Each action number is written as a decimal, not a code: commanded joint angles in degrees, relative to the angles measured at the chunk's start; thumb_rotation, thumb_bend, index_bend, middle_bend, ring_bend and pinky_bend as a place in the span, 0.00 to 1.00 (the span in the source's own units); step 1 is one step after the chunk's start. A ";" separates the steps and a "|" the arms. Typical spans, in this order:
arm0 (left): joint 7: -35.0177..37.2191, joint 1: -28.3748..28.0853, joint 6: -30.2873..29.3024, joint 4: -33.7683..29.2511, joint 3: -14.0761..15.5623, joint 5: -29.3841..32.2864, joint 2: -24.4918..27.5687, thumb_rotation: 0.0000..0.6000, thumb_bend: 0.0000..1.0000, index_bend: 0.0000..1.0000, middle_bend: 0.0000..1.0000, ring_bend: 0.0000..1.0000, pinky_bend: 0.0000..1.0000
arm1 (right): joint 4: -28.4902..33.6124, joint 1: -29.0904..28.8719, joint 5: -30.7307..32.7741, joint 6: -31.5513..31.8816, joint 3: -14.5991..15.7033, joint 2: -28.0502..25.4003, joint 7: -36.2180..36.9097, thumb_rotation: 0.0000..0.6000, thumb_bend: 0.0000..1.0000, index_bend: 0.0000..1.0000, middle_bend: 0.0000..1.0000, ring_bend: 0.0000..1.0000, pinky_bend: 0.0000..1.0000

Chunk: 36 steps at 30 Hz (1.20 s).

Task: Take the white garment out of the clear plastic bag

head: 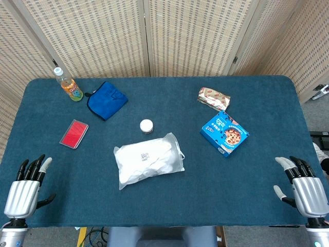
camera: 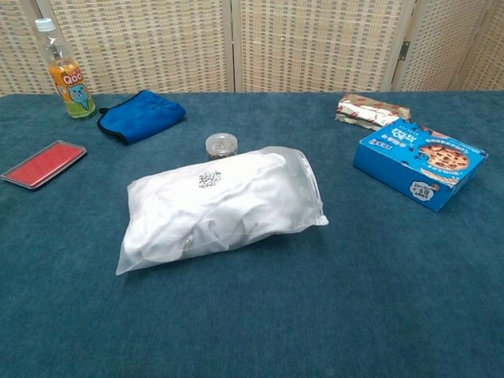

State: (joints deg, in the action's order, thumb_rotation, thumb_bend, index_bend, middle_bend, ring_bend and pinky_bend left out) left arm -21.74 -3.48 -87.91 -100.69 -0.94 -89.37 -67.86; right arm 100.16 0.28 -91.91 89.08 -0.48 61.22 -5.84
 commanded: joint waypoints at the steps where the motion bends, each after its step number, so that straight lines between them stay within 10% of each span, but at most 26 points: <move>1: 0.06 -0.03 0.04 0.05 -0.04 0.05 -0.01 1.00 0.11 0.08 0.03 0.11 0.03 | -0.01 0.03 0.04 0.01 0.00 -0.03 0.00 1.00 0.24 0.18 0.21 0.12 0.16; 36: 14.84 -19.89 21.85 -4.00 -4.21 -5.24 -0.73 1.00 0.11 0.05 0.03 0.11 0.03 | 3.55 0.23 0.27 2.89 -2.39 -2.86 -3.43 1.00 0.24 0.18 0.21 0.12 0.16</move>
State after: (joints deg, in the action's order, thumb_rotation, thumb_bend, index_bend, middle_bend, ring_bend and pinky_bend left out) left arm -6.44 -22.14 -67.33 -104.95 -4.58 -95.05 -67.51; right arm 103.72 0.51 -91.65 91.97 -2.87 58.37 -9.27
